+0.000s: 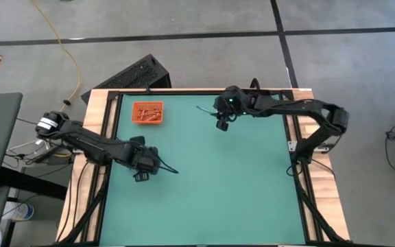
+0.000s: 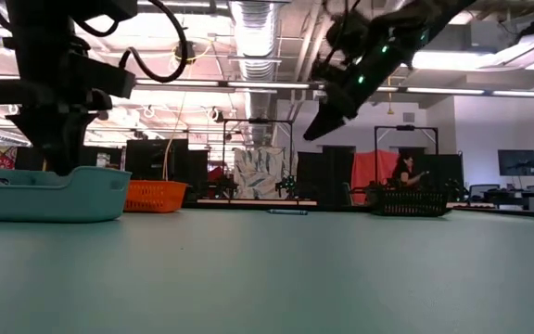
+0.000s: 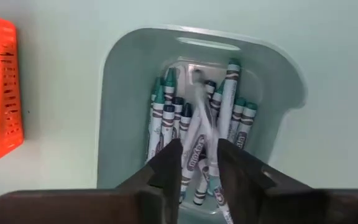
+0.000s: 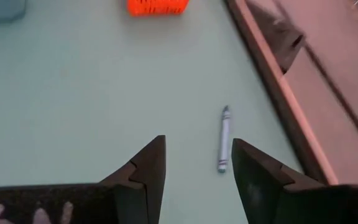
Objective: Sort crayons
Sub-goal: Put the blue crayon into the blue bin
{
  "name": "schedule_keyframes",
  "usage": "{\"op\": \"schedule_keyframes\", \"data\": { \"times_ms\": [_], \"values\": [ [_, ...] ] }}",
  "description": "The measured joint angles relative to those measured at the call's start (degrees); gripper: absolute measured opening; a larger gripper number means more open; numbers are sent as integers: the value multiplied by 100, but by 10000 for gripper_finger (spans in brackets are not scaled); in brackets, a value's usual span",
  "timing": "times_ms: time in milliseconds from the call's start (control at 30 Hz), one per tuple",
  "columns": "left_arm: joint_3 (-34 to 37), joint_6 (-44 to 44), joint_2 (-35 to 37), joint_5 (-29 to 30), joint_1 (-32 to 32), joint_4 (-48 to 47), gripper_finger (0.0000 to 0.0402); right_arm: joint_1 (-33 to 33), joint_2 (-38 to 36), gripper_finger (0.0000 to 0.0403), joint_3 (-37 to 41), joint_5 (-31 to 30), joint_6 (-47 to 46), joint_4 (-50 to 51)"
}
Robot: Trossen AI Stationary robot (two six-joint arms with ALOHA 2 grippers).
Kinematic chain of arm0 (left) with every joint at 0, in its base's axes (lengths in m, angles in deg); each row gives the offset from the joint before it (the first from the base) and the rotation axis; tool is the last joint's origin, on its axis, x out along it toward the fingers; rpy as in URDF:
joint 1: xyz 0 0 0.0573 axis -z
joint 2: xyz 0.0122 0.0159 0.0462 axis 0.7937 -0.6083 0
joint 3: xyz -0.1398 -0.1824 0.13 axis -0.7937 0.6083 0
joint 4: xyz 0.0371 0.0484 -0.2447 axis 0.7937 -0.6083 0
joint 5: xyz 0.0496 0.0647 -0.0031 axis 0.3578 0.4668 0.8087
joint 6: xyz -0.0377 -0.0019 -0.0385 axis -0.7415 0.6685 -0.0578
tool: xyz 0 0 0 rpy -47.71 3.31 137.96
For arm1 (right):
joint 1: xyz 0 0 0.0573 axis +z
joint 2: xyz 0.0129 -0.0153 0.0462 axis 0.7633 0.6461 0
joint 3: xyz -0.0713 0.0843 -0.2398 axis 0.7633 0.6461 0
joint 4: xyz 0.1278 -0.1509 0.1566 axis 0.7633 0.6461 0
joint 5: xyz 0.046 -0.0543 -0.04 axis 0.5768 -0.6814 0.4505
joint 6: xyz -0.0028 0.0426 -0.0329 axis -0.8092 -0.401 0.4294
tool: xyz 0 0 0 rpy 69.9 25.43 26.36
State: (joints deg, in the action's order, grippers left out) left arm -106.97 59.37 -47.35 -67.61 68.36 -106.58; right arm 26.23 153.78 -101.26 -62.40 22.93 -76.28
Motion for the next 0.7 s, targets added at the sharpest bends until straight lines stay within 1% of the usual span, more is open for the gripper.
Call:
{"op": "schedule_keyframes", "data": {
  "times_ms": [100,200,300,400,533,700],
  "values": [
    [0,1,0,-3,113,44,112,-102,401,175,4,153,28,-208],
    [0,1,43,-46,252,124,129,-231,826,175,-129,298,75,-278],
    [0,12,84,-69,400,260,134,-414,1239,175,-440,338,89,-234],
    [0,42,162,-56,515,427,135,-632,1658,175,-897,621,97,-43],
    [0,49,224,9,628,523,135,-902,2261,175,-1675,866,91,630],
    [-2,47,243,48,715,608,135,-1116,3125,175,-2794,880,238,1904]
  ]
}}
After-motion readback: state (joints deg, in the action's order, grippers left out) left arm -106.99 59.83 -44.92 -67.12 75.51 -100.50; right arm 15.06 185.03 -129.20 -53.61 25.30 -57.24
